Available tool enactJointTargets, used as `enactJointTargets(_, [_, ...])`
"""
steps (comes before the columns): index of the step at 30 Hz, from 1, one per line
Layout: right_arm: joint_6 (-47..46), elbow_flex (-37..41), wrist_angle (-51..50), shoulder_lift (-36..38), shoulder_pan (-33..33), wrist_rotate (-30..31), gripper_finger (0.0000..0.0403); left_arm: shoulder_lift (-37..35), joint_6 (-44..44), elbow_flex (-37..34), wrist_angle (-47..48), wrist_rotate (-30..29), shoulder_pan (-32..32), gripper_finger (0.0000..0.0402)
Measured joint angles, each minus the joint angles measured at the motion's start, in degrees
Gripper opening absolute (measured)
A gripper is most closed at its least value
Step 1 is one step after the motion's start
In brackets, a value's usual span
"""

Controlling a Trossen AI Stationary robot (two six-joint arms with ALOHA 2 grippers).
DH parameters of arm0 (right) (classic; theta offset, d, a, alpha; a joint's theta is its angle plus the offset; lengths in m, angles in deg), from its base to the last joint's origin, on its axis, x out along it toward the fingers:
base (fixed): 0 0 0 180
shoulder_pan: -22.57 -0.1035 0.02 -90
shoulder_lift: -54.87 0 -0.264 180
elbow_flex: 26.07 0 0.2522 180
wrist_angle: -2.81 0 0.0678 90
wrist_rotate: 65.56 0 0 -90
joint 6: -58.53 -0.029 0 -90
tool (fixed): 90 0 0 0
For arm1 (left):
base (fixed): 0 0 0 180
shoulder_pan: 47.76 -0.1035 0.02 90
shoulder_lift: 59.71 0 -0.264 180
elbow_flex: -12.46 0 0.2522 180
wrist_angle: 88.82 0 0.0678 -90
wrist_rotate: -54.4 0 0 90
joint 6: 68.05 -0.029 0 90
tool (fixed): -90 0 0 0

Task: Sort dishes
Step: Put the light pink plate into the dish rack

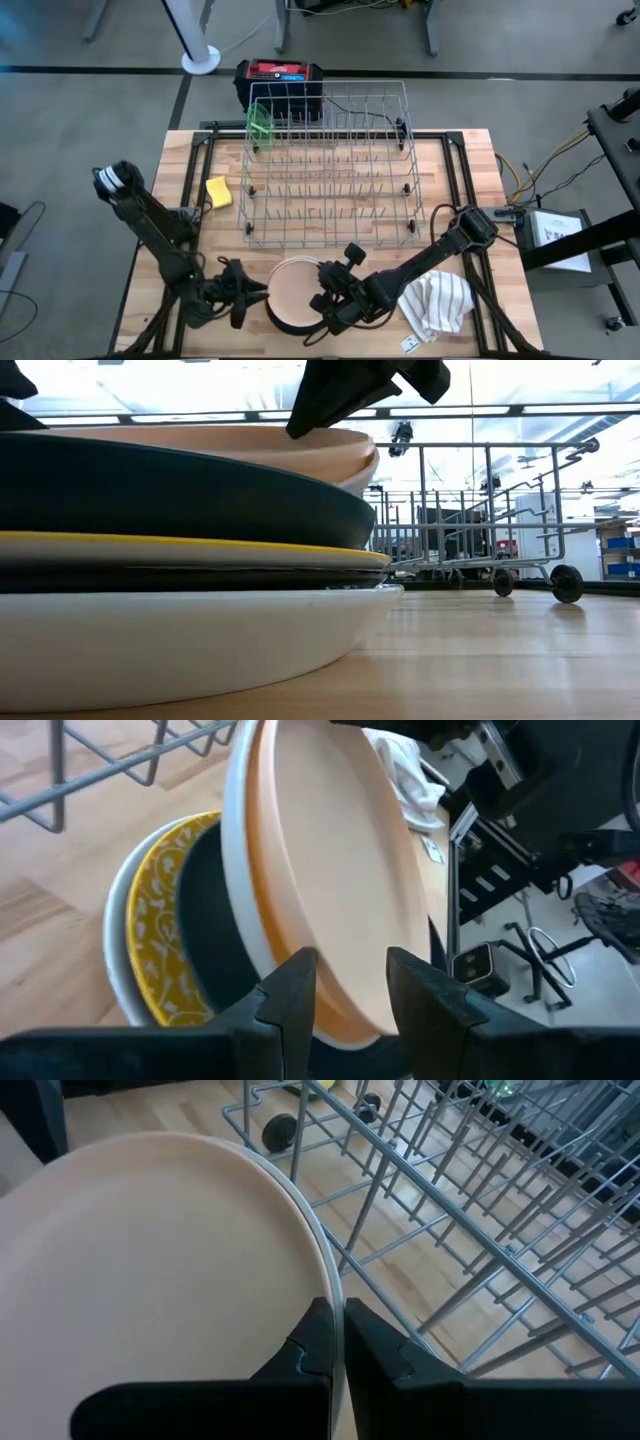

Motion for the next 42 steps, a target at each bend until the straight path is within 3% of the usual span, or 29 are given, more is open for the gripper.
enactJointTargets(7, [0.16,0.0,-0.11,0.0,-0.13,0.86,0.0,2.96,-1.6,2.68,0.74,0.37,-1.07,0.0115])
enactJointTargets(17, [-0.26,0.0,1.44,0.0,-1.45,2.93,0.0,1.12,5.11,5.32,15.48,-0.92,-1.31,0.0115])
enactJointTargets(21, [-0.65,-0.02,1.55,0.0,-1.9,4.19,0.0,1.11,6.22,5.15,15.9,-1.38,-1.34,0.0115])
enactJointTargets(34, [-0.74,0.33,2.25,0.0,-1.73,4.96,0.0,1.12,-3.88,6.77,13.35,-2.86,-1.7,0.0113])
enactJointTargets(37, [-1.2,0.33,2.25,0.0,-1.74,4.65,0.0,1.12,-3.9,6.46,13.36,-2.87,-1.77,0.0093])
enactJointTargets(42, [-4.23,0.34,2.29,0.0,-1.81,3.32,0.0,1.17,-1.75,5.06,14.03,-3.82,-2.17,0.0017])
